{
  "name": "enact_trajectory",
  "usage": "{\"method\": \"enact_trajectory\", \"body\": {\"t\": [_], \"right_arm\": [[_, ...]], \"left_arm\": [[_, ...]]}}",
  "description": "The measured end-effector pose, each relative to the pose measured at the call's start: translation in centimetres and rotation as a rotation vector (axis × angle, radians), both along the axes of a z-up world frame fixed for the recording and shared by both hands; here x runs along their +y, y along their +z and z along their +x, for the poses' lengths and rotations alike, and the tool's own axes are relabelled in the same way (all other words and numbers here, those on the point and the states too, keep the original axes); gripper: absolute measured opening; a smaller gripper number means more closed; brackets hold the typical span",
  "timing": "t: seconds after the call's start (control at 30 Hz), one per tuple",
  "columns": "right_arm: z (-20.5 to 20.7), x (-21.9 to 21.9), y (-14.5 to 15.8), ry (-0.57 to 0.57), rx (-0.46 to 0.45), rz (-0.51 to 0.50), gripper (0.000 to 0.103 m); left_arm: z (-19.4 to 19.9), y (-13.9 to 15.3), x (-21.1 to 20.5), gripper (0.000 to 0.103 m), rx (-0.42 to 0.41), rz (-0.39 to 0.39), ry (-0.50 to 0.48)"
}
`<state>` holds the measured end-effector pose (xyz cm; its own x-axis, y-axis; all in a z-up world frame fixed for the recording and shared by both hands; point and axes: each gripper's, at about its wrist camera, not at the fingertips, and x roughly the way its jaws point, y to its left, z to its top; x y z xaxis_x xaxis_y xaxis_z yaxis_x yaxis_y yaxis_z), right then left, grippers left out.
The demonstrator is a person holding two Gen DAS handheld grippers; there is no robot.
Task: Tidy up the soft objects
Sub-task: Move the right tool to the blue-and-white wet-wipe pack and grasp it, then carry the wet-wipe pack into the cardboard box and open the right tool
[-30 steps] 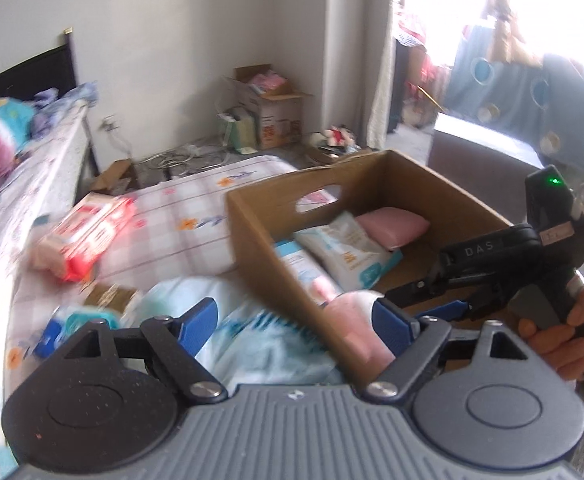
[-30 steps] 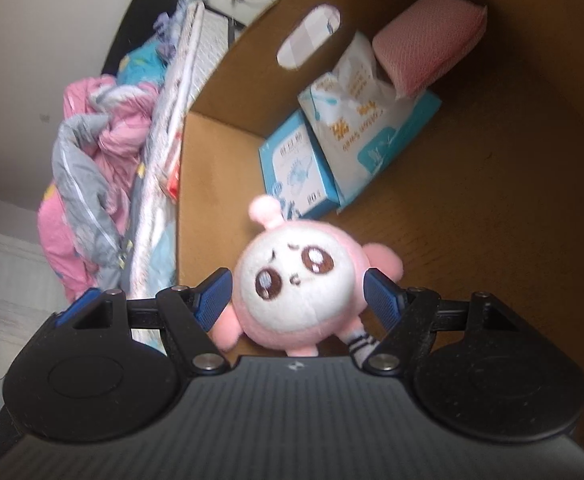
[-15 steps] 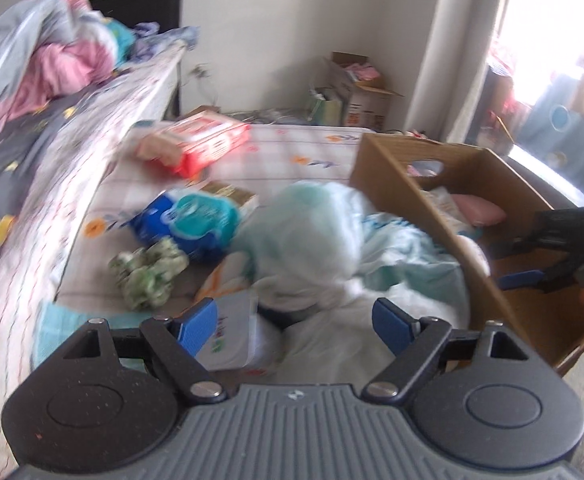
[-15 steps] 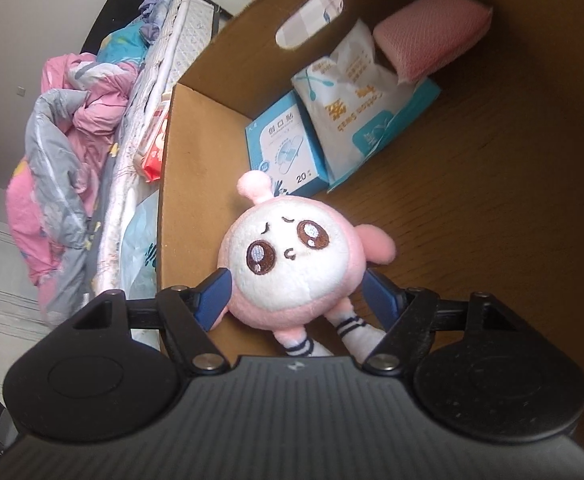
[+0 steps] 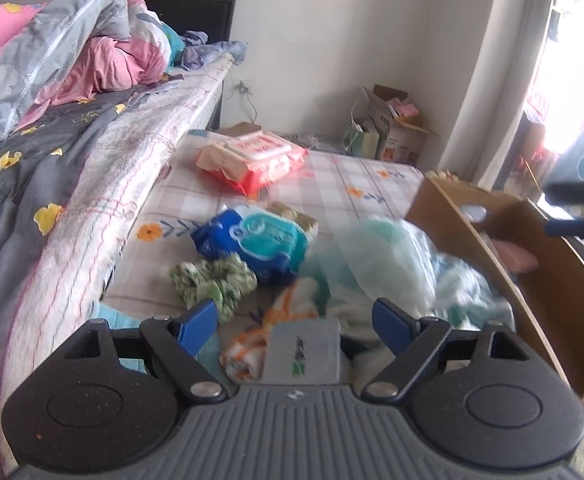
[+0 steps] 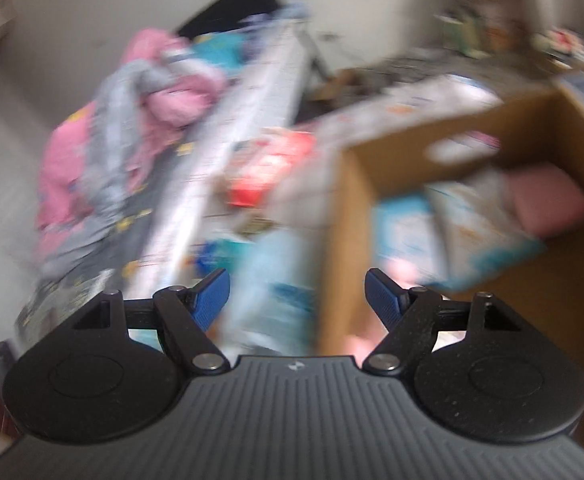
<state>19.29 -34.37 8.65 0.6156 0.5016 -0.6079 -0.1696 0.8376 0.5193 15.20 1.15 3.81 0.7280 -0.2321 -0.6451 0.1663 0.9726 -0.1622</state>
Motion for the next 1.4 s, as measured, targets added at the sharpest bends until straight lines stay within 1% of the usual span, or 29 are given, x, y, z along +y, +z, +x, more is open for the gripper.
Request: {"method": "enact_trajectory", "body": {"t": [0.07,0.17,0.27,0.33,0.43,0.47,0.5,0.63,0.7,0.83,1.0,1.07,1.13,1.2,1.27,1.33,1.4], "right_arm": [[2.3,2.6,0.8,0.086,0.004,0.009,0.075],[6.6,6.3,1.1,0.199,0.045,0.023,0.073],[11.3,9.8,0.5,0.276,0.107,0.010,0.071],[14.6,12.7,-0.8,0.319,0.176,0.003,0.067],[19.2,15.5,-4.0,0.351,0.287,-0.015,0.058],[20.4,16.1,-5.0,0.354,0.317,-0.026,0.054],[21.5,16.9,-6.3,0.362,0.341,-0.038,0.052],[24.4,19.0,-10.2,0.368,0.399,-0.083,0.051],[25.5,19.6,-11.6,0.372,0.426,-0.087,0.050],[26.7,20.6,-13.8,0.393,0.467,-0.082,0.050],[27.4,21.3,-14.2,0.428,0.479,-0.061,0.052],[27.5,21.4,-14.3,0.433,0.487,-0.049,0.052],[27.5,21.6,-14.2,0.438,0.477,-0.055,0.051],[27.3,21.8,-14.1,0.442,0.462,-0.074,0.042],[27.1,21.6,-13.9,0.439,0.457,-0.071,0.038],[27.0,21.2,-13.7,0.428,0.458,-0.049,0.035],[26.8,20.7,-13.1,0.417,0.445,-0.018,0.034]], "left_arm": [[1.3,0.0,0.4,0.086,-0.014,-0.012,0.019],[4.0,-0.2,0.9,0.086,-0.010,-0.046,0.050],[7.5,-0.9,1.6,0.085,0.041,-0.101,0.081],[10.1,-1.8,2.3,0.082,0.104,-0.157,0.111],[13.9,-3.6,3.3,0.081,0.199,-0.223,0.132],[15.0,-4.3,3.5,0.080,0.234,-0.227,0.132],[15.9,-5.0,3.5,0.076,0.264,-0.222,0.145],[18.3,-7.5,3.4,0.075,0.343,-0.185,0.146],[19.1,-8.4,3.2,0.076,0.375,-0.178,0.131],[20.2,-9.7,3.4,0.076,0.422,-0.202,0.130],[21.2,-10.3,3.8,0.078,0.439,-0.245,0.130],[21.4,-10.2,3.8,0.079,0.431,-0.247,0.141],[21.5,-9.8,3.5,0.079,0.414,-0.228,0.149],[21.6,-9.4,3.5,0.078,0.395,-0.211,0.157],[21.6,-8.7,3.6,0.078,0.373,-0.207,0.164],[21.5,-7.9,3.8,0.077,0.350,-0.208,0.168],[21.3,-7.1,3.7,0.077,0.333,-0.203,0.165]]}}
